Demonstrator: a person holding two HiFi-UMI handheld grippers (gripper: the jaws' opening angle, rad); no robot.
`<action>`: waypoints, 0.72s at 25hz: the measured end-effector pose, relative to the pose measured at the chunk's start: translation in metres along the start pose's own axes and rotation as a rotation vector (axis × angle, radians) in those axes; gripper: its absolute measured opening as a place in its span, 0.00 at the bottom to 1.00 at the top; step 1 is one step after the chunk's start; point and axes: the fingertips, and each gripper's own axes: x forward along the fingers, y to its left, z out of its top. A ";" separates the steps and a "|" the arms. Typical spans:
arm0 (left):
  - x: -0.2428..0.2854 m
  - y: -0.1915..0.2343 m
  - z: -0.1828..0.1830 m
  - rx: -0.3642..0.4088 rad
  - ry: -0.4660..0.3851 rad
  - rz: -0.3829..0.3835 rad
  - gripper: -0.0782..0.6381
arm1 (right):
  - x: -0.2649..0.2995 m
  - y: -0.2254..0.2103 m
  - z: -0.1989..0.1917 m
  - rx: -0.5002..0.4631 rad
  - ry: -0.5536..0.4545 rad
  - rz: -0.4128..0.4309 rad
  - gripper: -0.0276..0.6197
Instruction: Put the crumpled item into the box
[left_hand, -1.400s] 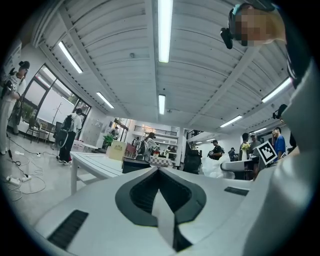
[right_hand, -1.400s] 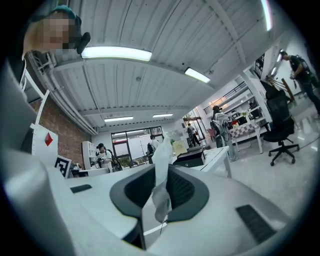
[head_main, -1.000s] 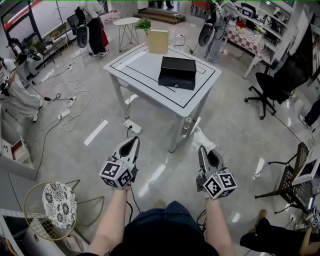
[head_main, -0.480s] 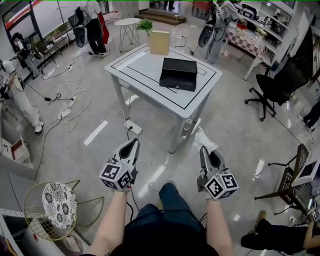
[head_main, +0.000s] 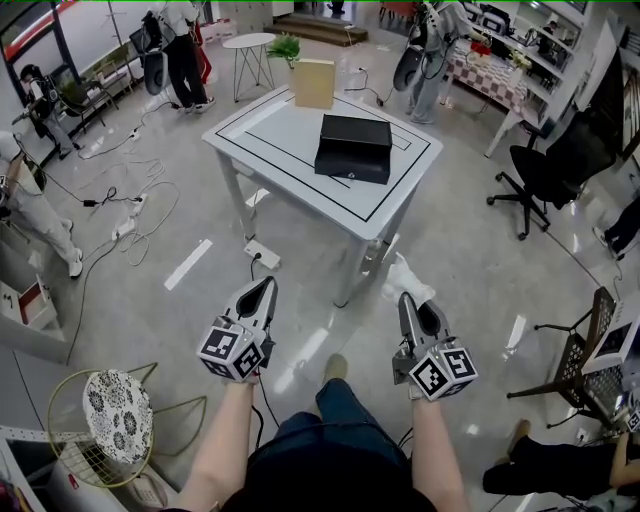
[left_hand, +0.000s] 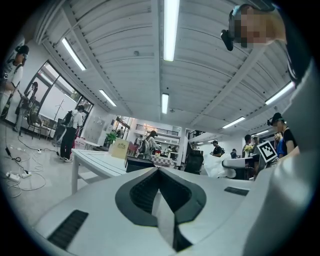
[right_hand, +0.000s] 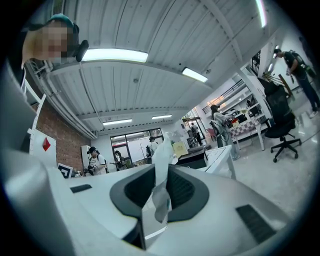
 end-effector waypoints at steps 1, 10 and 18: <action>0.003 0.001 0.001 -0.001 0.000 0.001 0.11 | 0.003 -0.001 0.000 0.003 0.001 0.000 0.13; 0.037 0.022 -0.002 -0.016 0.011 0.010 0.11 | 0.038 -0.020 0.003 0.021 0.006 0.005 0.13; 0.075 0.043 -0.002 -0.014 0.030 0.013 0.11 | 0.078 -0.045 0.006 0.047 0.008 0.001 0.13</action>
